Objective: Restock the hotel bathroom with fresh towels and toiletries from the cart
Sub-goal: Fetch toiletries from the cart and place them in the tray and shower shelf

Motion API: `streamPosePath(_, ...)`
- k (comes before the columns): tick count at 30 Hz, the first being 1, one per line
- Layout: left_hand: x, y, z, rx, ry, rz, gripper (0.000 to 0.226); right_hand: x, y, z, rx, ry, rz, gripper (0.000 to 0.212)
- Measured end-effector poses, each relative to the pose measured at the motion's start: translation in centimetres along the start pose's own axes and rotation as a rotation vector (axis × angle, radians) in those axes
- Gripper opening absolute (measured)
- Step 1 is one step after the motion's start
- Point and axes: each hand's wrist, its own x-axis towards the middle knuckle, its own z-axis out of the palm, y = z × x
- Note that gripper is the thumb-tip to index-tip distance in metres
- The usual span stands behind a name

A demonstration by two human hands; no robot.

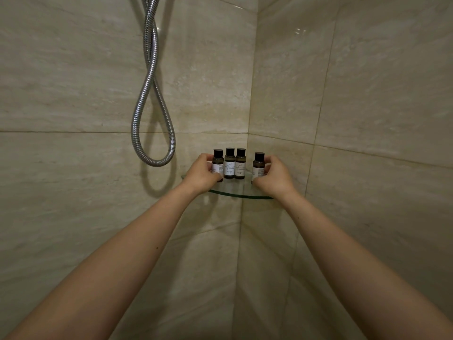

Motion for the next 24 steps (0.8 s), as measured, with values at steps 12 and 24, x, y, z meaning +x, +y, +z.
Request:
streamPosePath(12, 0.9, -0.8, 0.7, 0.161, 0.104, 0.055, 0.056, 1.2, 0.2, 0.1, -0.078, 0.004, 0.003, 0.054)
streamPosePath(24, 1.1, -1.5, 0.4, 0.147, 0.116, 0.096, 0.056, 2.0, 0.3, 0.9, -0.045, 0.006, 0.009, 0.059)
